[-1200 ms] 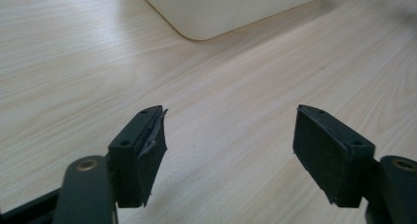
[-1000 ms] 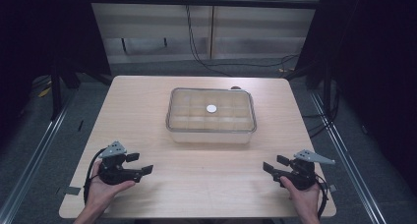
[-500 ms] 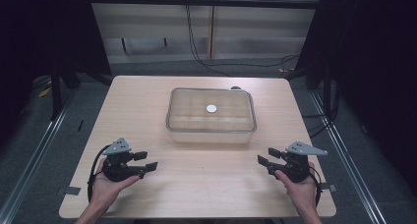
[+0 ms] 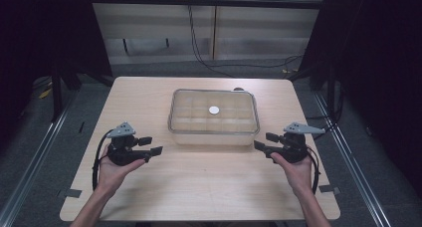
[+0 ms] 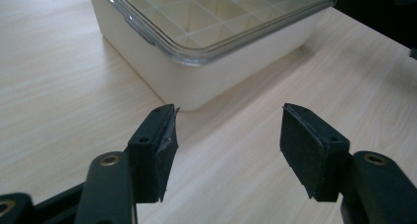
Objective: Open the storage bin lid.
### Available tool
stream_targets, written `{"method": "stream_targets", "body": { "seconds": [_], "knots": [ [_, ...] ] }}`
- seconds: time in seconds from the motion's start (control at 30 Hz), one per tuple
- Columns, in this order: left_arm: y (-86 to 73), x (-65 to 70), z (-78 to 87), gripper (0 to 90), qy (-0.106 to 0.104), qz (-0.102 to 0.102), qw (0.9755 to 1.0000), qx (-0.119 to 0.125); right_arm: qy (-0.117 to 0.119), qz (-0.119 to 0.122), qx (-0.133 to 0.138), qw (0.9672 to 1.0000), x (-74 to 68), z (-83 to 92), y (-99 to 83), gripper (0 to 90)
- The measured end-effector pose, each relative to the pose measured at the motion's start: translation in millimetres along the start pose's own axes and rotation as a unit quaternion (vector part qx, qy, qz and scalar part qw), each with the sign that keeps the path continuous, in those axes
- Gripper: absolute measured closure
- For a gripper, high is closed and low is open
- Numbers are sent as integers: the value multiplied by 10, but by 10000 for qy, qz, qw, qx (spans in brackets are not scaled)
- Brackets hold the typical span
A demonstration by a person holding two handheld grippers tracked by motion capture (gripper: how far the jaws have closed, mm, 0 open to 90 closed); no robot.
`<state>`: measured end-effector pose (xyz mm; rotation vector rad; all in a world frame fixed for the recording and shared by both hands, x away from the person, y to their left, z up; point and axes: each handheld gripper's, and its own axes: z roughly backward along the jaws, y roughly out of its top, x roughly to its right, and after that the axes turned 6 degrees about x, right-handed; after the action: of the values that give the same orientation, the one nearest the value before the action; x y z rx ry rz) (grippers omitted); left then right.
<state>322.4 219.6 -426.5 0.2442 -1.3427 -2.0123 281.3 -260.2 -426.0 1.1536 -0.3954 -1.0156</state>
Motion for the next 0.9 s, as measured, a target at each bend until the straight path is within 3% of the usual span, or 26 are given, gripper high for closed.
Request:
{"method": "stream_targets", "body": {
  "seconds": [0.2,0.3,0.47,0.63,0.77,0.9],
  "knots": [
    [136,-27,-122,311,-40,22,10000,4,-74,-26,38,10000,83,-32,68,314],
    [263,-28,-249,308,-98,-16,9999,19,-119,86,-156,9998,136,-112,132,289],
    [368,-53,-320,305,-91,-81,9999,-33,-103,81,-226,9997,182,-179,194,287],
    [440,-164,-400,278,123,-4,9999,-36,-65,49,-264,9996,254,-241,300,277],
    [464,-236,-428,274,206,-3,9998,-82,41,5,-308,9995,327,-303,389,319],
    [517,-305,-463,263,196,5,9997,-126,-2,0,-375,9993,392,-403,472,317]
  ]
}}
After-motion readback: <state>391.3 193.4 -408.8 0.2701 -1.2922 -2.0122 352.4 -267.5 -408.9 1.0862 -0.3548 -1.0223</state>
